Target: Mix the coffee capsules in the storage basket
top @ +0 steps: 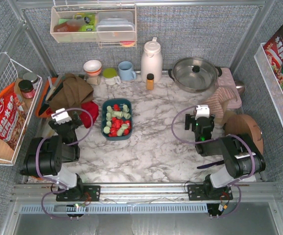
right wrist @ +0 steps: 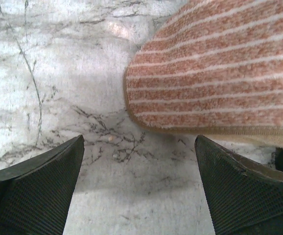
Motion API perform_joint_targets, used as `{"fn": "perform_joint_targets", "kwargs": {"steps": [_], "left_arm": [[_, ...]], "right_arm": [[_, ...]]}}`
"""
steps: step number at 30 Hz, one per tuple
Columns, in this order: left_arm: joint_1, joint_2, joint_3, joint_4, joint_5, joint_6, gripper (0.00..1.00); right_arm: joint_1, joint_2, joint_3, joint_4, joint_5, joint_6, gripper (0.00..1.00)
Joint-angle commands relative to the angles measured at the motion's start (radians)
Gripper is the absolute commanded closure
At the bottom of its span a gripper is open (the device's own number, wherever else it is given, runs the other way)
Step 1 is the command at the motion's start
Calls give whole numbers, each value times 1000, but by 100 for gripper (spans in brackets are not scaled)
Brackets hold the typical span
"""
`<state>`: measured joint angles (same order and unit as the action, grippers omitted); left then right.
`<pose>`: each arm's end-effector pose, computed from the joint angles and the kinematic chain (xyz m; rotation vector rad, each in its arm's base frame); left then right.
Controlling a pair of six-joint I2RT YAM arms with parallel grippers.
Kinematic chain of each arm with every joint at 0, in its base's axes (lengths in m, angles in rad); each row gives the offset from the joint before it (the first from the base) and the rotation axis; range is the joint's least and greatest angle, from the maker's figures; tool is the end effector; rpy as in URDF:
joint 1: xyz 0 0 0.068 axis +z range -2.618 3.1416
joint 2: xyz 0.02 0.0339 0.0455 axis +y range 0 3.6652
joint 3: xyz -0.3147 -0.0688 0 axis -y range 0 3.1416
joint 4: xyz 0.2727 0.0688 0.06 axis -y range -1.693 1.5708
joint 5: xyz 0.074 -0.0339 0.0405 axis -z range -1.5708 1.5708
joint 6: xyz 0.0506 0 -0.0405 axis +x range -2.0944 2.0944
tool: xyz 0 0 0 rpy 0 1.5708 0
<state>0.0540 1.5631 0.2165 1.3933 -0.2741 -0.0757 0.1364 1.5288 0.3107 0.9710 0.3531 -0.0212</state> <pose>0.2582 0.0277 0.1814 -0.3163 1.4958 0.1915 0.2749 0.0201 0.1630 0.1072 1.8056 -0.2387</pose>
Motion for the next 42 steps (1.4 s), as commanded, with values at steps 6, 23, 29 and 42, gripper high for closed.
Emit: {"fn": "perform_joint_targets", "kwargs": {"steps": [6,23,29,42], "left_arm": [[7,5,-6,-5,6,-45,1],[7,5,-7,-5,7,-45,1],[6,5,-6,-4,7,-45,1],[6,5,-7,-5,6,-45,1]], "right_arm": [[-67,-5,89,-146,-85,63,1],[-67,-4,89,-149,-88,63,1],[-69,-5,93,-153,-92,64,1],[-76,-5,96,-161,-107,67,1]]}}
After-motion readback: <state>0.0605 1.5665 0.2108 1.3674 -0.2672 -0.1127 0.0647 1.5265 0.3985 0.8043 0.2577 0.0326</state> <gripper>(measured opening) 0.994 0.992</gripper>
